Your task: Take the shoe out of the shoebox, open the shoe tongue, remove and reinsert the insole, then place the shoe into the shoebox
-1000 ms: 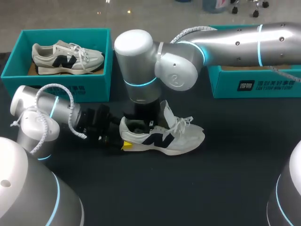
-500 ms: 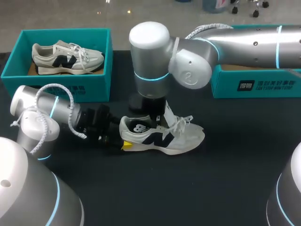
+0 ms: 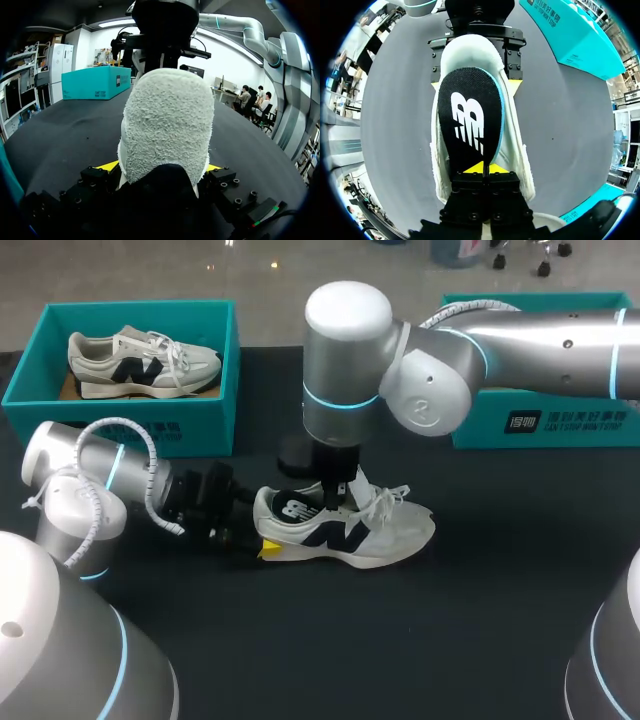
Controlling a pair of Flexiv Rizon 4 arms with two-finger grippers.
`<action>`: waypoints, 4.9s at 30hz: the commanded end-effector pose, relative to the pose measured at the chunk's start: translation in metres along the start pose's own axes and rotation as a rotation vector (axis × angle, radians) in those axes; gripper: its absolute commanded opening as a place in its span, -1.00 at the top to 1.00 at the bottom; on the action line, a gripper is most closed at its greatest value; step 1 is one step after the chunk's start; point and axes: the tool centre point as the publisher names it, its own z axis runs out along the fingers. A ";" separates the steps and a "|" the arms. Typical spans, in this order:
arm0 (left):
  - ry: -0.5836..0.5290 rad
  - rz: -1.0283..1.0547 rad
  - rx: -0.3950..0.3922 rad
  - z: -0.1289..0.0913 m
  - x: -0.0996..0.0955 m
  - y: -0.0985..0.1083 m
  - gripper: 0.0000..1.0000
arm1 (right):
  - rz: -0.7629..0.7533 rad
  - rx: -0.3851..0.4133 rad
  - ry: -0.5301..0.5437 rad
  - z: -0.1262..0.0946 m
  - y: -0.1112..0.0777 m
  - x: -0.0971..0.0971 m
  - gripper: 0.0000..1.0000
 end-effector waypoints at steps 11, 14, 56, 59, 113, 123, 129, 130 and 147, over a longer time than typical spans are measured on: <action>0.001 0.000 -0.003 0.002 0.000 0.002 1.00 | 0.013 -0.002 0.015 0.008 0.005 -0.004 0.29; 0.001 0.000 -0.003 0.002 0.000 0.002 1.00 | 0.020 -0.008 0.014 0.012 0.006 -0.007 0.24; 0.001 0.000 -0.003 0.002 0.000 0.002 1.00 | -0.052 -0.221 0.118 -0.011 -0.001 -0.003 1.00; 0.001 0.000 -0.003 0.002 0.000 0.002 1.00 | -0.072 -0.218 0.113 -0.015 0.003 -0.005 1.00; 0.001 0.000 -0.003 0.002 0.000 0.002 1.00 | -0.196 -0.463 0.260 -0.039 0.037 -0.011 0.48; 0.001 0.000 -0.003 0.002 0.000 0.002 1.00 | -0.231 -0.472 0.314 -0.033 0.034 -0.014 0.42; 0.001 0.000 -0.003 0.002 0.000 0.002 1.00 | -0.245 -0.453 0.344 -0.028 0.033 -0.012 0.63; 0.001 0.000 -0.003 0.002 0.000 0.002 1.00 | -0.245 -0.453 0.346 -0.027 0.033 -0.012 0.76; 0.001 0.000 -0.003 0.002 0.000 0.002 1.00 | -0.250 -0.505 0.372 -0.044 0.043 -0.013 1.00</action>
